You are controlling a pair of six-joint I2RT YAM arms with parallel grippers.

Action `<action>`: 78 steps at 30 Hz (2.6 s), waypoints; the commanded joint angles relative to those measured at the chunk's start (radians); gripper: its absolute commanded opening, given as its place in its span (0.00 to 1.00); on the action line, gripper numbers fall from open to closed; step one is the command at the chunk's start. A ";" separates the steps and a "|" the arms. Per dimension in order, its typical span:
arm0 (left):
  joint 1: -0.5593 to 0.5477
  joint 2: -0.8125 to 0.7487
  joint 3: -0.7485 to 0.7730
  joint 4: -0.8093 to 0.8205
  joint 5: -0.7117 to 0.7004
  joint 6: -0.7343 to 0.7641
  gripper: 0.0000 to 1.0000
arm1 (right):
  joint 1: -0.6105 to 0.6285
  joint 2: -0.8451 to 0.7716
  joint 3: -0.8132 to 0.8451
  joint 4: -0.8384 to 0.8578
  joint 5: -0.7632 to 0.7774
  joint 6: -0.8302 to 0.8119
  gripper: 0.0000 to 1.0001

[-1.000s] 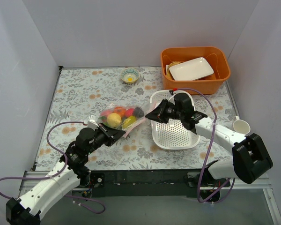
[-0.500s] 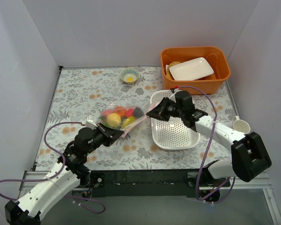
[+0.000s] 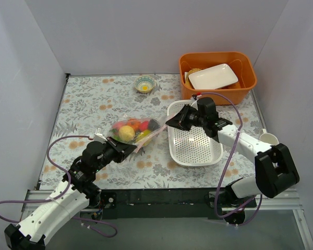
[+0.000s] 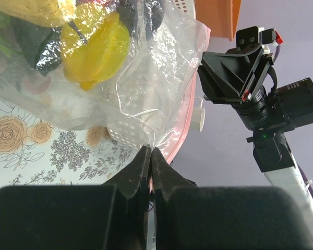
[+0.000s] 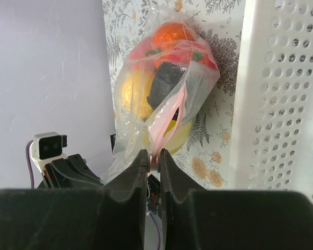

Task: Place the food in the zip-top bag and seal the zipper
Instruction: Zip the zipper food storage bag at the center of the board, then place the zipper food storage bag at the center of the board.

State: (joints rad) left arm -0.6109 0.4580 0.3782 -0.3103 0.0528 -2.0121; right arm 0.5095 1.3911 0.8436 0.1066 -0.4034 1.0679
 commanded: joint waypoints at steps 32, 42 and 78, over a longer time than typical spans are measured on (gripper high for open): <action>0.005 -0.073 0.002 -0.098 -0.002 -0.031 0.00 | -0.137 0.163 0.100 0.125 -0.035 -0.057 0.01; 0.005 -0.087 -0.002 -0.112 -0.011 -0.039 0.00 | -0.143 0.195 0.104 0.154 -0.038 -0.043 0.01; 0.005 -0.010 -0.022 0.017 0.038 -0.031 0.00 | -0.011 0.092 0.041 -0.004 0.009 -0.074 0.47</action>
State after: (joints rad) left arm -0.6106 0.4488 0.3504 -0.3103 0.0841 -2.0075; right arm 0.4770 1.4555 0.8543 0.0772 -0.3813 0.9794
